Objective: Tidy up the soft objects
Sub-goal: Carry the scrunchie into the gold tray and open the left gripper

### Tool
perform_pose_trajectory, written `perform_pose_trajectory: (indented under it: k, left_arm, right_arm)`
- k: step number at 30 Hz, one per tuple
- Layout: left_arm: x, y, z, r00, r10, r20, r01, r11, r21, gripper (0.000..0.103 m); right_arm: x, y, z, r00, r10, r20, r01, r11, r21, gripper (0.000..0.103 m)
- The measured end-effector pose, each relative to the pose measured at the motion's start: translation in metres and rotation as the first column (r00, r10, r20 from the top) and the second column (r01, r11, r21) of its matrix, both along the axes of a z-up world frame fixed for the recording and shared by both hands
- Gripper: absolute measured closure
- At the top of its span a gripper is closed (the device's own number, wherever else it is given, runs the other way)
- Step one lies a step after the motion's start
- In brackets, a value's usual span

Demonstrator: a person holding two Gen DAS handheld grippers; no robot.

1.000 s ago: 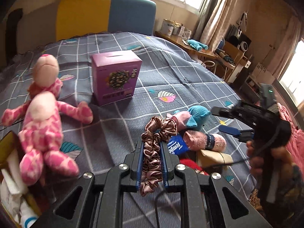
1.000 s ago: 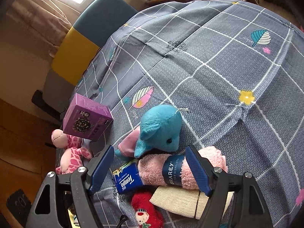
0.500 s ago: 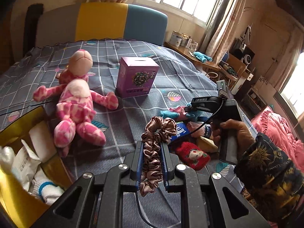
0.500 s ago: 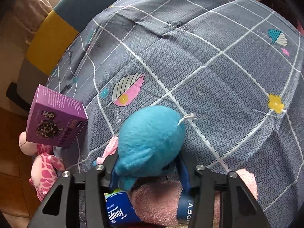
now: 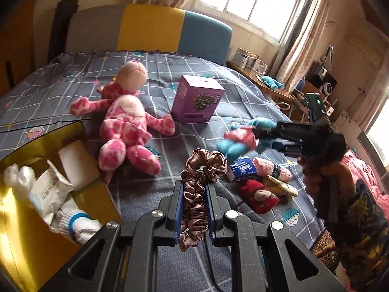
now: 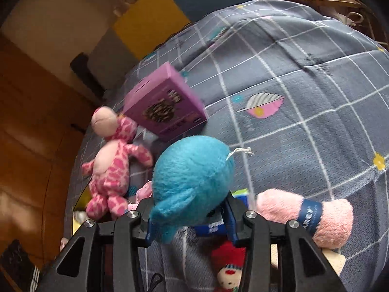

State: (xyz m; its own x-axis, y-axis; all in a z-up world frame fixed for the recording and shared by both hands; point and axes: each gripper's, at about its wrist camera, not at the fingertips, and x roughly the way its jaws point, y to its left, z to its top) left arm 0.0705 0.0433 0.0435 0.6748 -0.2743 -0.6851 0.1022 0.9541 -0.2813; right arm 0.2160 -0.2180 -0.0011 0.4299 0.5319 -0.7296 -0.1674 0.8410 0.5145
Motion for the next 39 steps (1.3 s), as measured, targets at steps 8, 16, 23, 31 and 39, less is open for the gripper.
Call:
perform_pose_trajectory:
  k: [8, 16, 23, 31, 39]
  left_arm:
    - [-0.02, 0.022, 0.004, 0.996, 0.089, 0.015, -0.09, 0.995, 0.041, 0.085]
    - [-0.043, 0.042, 0.005, 0.985, 0.167, 0.036, -0.17, 0.981, 0.099, 0.085]
    - [-0.058, 0.065, 0.002, 0.975, 0.219, 0.032, -0.221, 0.971, 0.091, 0.085]
    - [-0.08, 0.118, -0.005, 0.94, 0.342, 0.006, -0.342, 0.939, 0.044, 0.085]
    - [-0.1, 0.206, -0.029, 0.84, 0.535, -0.091, -0.538, 0.843, -0.016, 0.085]
  right_arm:
    - [-0.048, 0.074, -0.029, 0.946, 0.32, -0.049, -0.324, 0.942, -0.088, 0.059]
    - [-0.058, 0.088, -0.07, 0.938, 0.33, -0.11, -0.341, 0.935, -0.102, 0.059]
    - [-0.057, 0.087, -0.075, 0.939, 0.322, -0.119, -0.333, 0.939, -0.091, 0.056]
    - [-0.059, 0.09, -0.074, 0.938, 0.333, -0.1, -0.344, 0.931, -0.124, 0.056]
    - [-0.063, 0.088, -0.073, 0.939, 0.338, -0.072, -0.345, 0.928, -0.139, 0.055]
